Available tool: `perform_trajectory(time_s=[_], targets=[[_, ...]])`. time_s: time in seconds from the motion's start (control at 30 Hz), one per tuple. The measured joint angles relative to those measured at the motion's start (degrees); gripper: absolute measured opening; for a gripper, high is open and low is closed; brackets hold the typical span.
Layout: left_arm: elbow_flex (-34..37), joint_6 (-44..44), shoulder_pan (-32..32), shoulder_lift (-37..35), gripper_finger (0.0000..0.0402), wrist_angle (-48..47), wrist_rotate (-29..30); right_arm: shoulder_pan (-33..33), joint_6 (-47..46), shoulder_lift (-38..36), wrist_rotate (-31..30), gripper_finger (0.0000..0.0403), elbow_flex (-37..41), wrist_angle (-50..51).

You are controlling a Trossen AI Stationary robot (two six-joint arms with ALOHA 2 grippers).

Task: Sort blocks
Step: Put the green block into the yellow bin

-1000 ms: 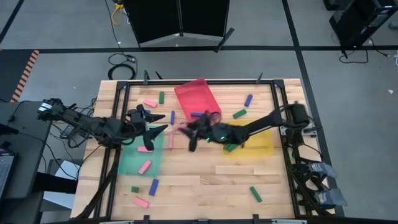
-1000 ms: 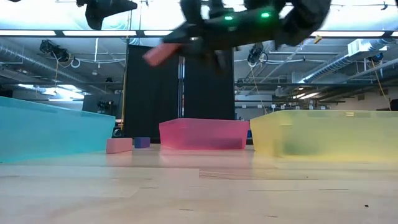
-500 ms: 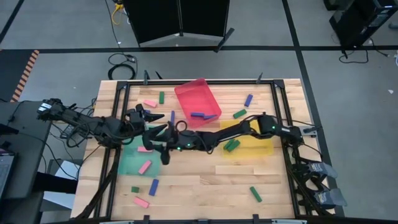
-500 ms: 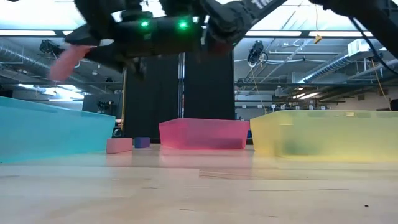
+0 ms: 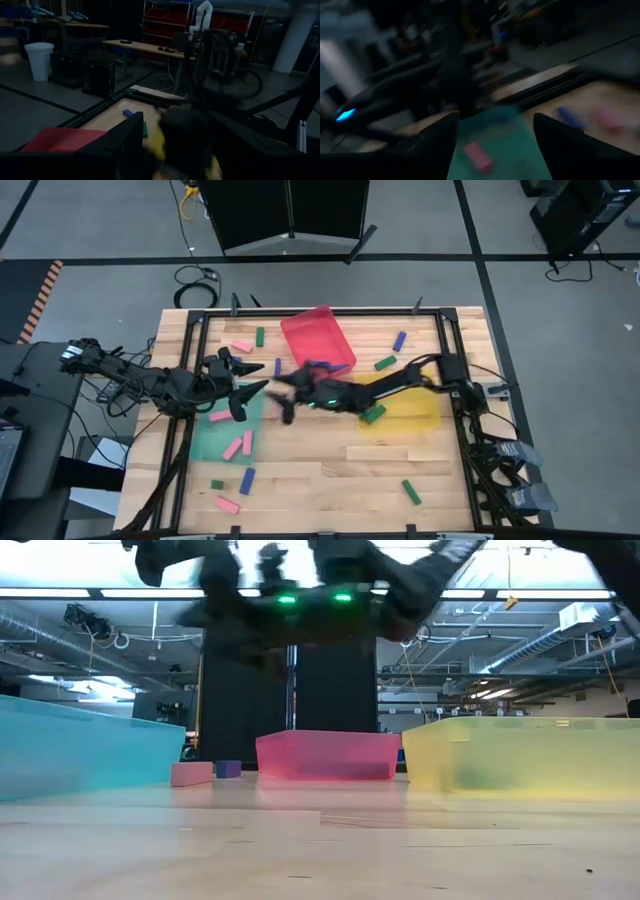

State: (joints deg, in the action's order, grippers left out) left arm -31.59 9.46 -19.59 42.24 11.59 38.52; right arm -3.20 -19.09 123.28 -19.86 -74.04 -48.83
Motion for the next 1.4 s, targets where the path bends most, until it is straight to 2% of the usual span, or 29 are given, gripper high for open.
perform_trajectory(time_s=[0.17, 0.27, 0.4, 0.5, 0.67, 0.83, 1.03, 1.17, 1.3, 1.4], targets=[[0.0, 1.73, 0.12, 0.05, 0.0227, -2.22, 0.02, -0.72, 3.45, -13.95, -11.09, 0.0259, 21.87, -12.45], [0.0, 4.49, 1.1, 0.97, 0.0227, -3.61, 1.5, -2.64, 5.44, -22.79, -18.24, 0.0256, 32.44, -15.7], [0.0, 9.52, 3.36, 4.48, 0.0227, -6.01, 2.75, -6.22, 8.97, -33.82, -28.7, 0.0256, 42.25, -17.13], [0.0, 14.88, 6.1, 8.87, 0.0227, -9.01, 2.4, -8.8, 11.58, -40.75, -34.95, 0.0256, 46.56, -17.21], [-2.25, 23.58, 13.68, 15.31, 0.0219, -18.05, 0.66, -12.04, 15.7, -47.45, -39.5, 0.0256, 48.97, -17.2], [-6.54, 25.7, 25.7, 19.77, 0.0213, -29.66, -5.96, -13.82, 17.33, -48.51, -40.22, 0.0256, 48.98, -17.15], [-9.32, 20.9, 43.85, 23.71, 0.0214, -32.03, -18.99, -15.21, 15.4, -47.28, -40.17, 0.0254, 49.02, -17.14], [-11.4, 17.6, 54.64, 29.04, 0.0214, -32.37, -26.03, -15.66, 12.87, -45.55, -40.14, 0.0254, 49.02, -17.14], [-14.54, 15.03, 60.95, 36.53, 0.0214, -33.37, -32.57, -15.91, 10.97, -43.89, -40.13, 0.0254, 49.02, -17.15], [-17.46, 13.51, 62.78, 41.92, 0.0214, -35.42, -33.5, -15.96, 9.58, -42.94, -39.98, 0.0254, 49.02, -17.22]])
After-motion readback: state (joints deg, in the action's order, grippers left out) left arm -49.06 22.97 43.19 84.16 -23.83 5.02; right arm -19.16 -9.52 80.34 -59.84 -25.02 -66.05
